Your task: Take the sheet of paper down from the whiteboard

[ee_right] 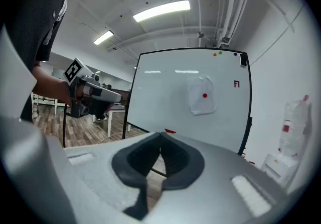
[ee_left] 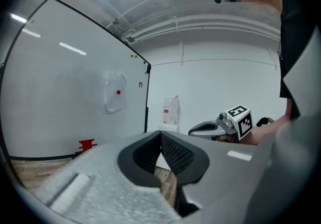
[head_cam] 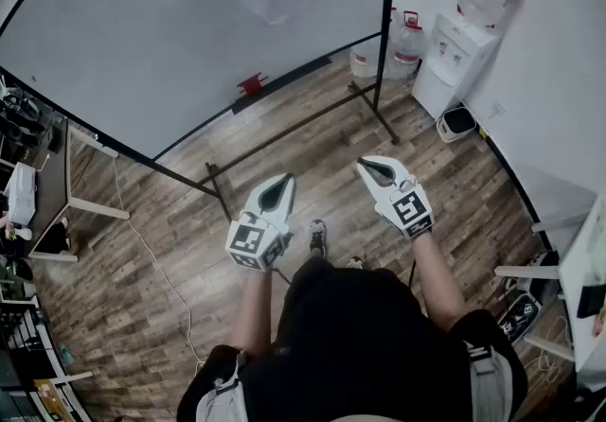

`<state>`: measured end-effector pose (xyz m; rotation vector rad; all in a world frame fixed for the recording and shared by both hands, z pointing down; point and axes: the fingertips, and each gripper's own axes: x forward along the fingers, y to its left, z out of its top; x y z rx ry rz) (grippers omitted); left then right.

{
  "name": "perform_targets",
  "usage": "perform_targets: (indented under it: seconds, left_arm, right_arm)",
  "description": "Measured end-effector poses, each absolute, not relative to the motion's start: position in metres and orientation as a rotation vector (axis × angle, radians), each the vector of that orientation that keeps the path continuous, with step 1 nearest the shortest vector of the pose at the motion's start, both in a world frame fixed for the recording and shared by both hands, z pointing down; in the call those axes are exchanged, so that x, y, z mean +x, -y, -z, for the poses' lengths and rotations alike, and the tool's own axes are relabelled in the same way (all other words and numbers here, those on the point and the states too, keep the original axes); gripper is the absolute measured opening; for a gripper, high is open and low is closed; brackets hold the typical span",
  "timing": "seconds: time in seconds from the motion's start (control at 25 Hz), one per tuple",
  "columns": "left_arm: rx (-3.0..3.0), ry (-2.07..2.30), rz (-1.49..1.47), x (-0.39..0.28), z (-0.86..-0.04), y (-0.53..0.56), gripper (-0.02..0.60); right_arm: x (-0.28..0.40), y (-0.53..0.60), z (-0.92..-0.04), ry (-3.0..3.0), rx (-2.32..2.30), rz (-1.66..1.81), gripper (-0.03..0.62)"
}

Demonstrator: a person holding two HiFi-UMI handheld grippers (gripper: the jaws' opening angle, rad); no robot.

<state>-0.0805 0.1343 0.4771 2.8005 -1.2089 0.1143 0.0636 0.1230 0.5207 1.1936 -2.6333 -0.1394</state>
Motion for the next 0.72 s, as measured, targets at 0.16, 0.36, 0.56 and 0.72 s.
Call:
perform_targets:
  seconds: [0.16, 0.36, 0.56, 0.72]
  left_arm:
    - [2.810, 1.229, -0.087, -0.085, -0.471, -0.136, 0.009]
    - [2.808, 1.244, -0.073, -0.091, -0.469, -0.144, 0.011]
    - [2.793, 1.257, -0.059, -0.099, -0.470, -0.147, 0.009]
    - [2.786, 1.255, -0.068, -0.100, -0.474, -0.150, 0.009]
  right_arm:
    - [0.059, -0.125, -0.517, 2.637, 1.187, 0.153, 0.005]
    - [0.054, -0.134, -0.518, 2.632, 1.167, 0.153, 0.005]
    - [0.047, -0.138, -0.520, 2.646, 1.148, 0.135, 0.005]
    - [0.044, -0.142, -0.523, 2.653, 1.135, 0.130, 0.005]
